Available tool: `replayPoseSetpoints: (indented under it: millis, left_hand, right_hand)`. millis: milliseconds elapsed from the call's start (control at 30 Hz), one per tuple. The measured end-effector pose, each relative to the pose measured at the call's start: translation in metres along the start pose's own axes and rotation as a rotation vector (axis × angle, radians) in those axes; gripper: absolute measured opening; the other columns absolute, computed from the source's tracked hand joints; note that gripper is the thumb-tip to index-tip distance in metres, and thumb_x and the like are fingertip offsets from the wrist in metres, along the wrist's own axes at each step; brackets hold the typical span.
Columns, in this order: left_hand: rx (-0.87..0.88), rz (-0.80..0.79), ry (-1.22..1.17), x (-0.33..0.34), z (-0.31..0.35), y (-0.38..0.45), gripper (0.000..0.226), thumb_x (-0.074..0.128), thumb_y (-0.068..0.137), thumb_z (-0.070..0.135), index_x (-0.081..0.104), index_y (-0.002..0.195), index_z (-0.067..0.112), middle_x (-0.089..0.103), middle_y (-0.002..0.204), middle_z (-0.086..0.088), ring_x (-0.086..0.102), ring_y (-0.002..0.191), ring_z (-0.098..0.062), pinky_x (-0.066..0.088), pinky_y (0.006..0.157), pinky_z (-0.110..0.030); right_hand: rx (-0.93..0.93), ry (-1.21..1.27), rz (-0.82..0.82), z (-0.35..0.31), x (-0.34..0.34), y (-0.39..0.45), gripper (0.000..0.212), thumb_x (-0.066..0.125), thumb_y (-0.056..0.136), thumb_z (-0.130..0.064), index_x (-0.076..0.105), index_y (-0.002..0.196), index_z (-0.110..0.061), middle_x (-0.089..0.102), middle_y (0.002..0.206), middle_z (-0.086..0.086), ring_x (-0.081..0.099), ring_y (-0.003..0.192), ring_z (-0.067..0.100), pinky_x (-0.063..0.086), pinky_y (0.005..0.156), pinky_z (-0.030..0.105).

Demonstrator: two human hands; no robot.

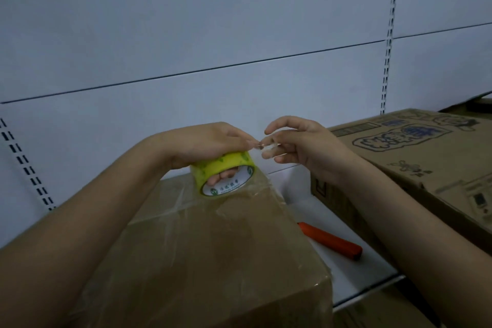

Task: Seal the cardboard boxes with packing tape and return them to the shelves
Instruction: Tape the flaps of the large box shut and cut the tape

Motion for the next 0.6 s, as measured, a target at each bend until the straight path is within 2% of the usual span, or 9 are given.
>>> replayPoseSetpoints:
  millis: [67, 100, 200, 233, 300, 367, 467, 533, 600]
  left_hand:
    - [-0.014, -0.039, -0.025, -0.003, 0.004, -0.005, 0.021, 0.053, 0.1, 0.043, 0.071, 0.11, 0.044, 0.064, 0.117, -0.03, 0.057, 0.109, -0.057, 0.052, 0.092, -0.061]
    - [-0.03, -0.041, -0.027, -0.004, 0.003, -0.005, 0.021, 0.053, 0.1, 0.041, 0.071, 0.11, 0.043, 0.062, 0.119, -0.032, 0.055, 0.111, -0.058, 0.05, 0.093, -0.063]
    - [-0.082, -0.049, -0.007, -0.003, -0.001, -0.003, 0.019, 0.052, 0.102, 0.039, 0.069, 0.11, 0.039, 0.063, 0.119, -0.03, 0.058, 0.11, -0.054, 0.052, 0.092, -0.059]
    - [-0.092, -0.056, 0.005, -0.003, -0.003, -0.003, 0.018, 0.051, 0.102, 0.039, 0.067, 0.11, 0.039, 0.064, 0.118, -0.03, 0.059, 0.109, -0.053, 0.052, 0.09, -0.056]
    - [-0.119, -0.069, 0.017, 0.0, -0.007, -0.003, 0.019, 0.051, 0.102, 0.04, 0.065, 0.114, 0.041, 0.065, 0.117, -0.028, 0.06, 0.108, -0.052, 0.053, 0.089, -0.053]
    - [-0.151, -0.062, 0.04, 0.002, -0.011, -0.001, 0.031, 0.052, 0.1, 0.044, 0.057, 0.13, 0.042, 0.07, 0.114, -0.02, 0.068, 0.097, -0.042, 0.059, 0.087, -0.044]
    - [-0.145, 0.088, 0.137, 0.0, -0.017, 0.002, 0.064, 0.059, 0.089, 0.06, 0.04, 0.147, 0.039, 0.069, 0.114, 0.002, 0.068, 0.084, -0.016, 0.053, 0.077, -0.026]
    - [-0.114, 0.125, 0.073, 0.0, -0.021, 0.0, 0.069, 0.063, 0.081, 0.064, 0.045, 0.142, 0.036, 0.072, 0.087, 0.002, 0.065, 0.065, -0.014, 0.05, 0.069, -0.026]
    - [-0.064, 0.115, 0.083, -0.004, -0.023, -0.011, 0.071, 0.067, 0.072, 0.067, 0.049, 0.136, 0.041, 0.073, 0.08, 0.005, 0.068, 0.068, -0.01, 0.05, 0.07, -0.024]
  right_hand:
    - [0.008, 0.043, -0.02, -0.002, 0.005, 0.003, 0.017, 0.048, 0.099, -0.005, 0.064, 0.096, 0.001, 0.07, 0.087, 0.02, 0.072, 0.076, 0.024, 0.057, 0.065, 0.025]
    - [0.014, 0.062, -0.024, -0.002, 0.007, 0.004, 0.023, 0.047, 0.1, -0.01, 0.064, 0.093, 0.003, 0.069, 0.085, 0.021, 0.071, 0.075, 0.025, 0.057, 0.066, 0.026]
    - [0.012, -0.05, -0.008, -0.001, 0.012, 0.006, 0.045, 0.061, 0.095, -0.041, 0.065, 0.089, 0.003, 0.067, 0.077, 0.011, 0.069, 0.072, 0.022, 0.057, 0.069, 0.027]
    - [0.004, -0.147, 0.018, 0.001, 0.013, 0.006, 0.045, 0.068, 0.089, -0.041, 0.065, 0.092, 0.004, 0.067, 0.075, 0.008, 0.069, 0.071, 0.02, 0.057, 0.07, 0.026]
    - [0.031, -0.222, 0.048, 0.007, 0.013, 0.007, 0.026, 0.076, 0.087, -0.021, 0.065, 0.096, 0.001, 0.069, 0.075, 0.006, 0.069, 0.069, 0.016, 0.057, 0.069, 0.023]
    - [0.1, -0.171, 0.026, 0.013, 0.011, 0.008, 0.016, 0.072, 0.087, -0.003, 0.064, 0.101, -0.002, 0.072, 0.081, 0.009, 0.07, 0.072, 0.016, 0.056, 0.069, 0.022]
    - [0.203, -0.057, 0.003, 0.02, 0.004, 0.007, 0.03, 0.069, 0.087, 0.005, 0.065, 0.115, -0.005, 0.074, 0.1, 0.017, 0.074, 0.086, 0.022, 0.058, 0.074, 0.023]
    - [0.253, -0.053, 0.028, 0.027, 0.001, 0.005, 0.034, 0.069, 0.087, 0.006, 0.064, 0.118, -0.006, 0.073, 0.104, 0.02, 0.075, 0.089, 0.023, 0.058, 0.071, 0.022]
    - [0.282, -0.068, 0.063, 0.034, 0.0, 0.003, 0.036, 0.069, 0.087, 0.006, 0.061, 0.12, -0.004, 0.074, 0.101, 0.021, 0.075, 0.086, 0.022, 0.058, 0.069, 0.021]
Point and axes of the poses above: each hand's wrist, its own y-axis towards the middle knuckle, its own x-axis out of the palm, z = x × y, the point moved 4 cm from there along y, towards the middle knuckle
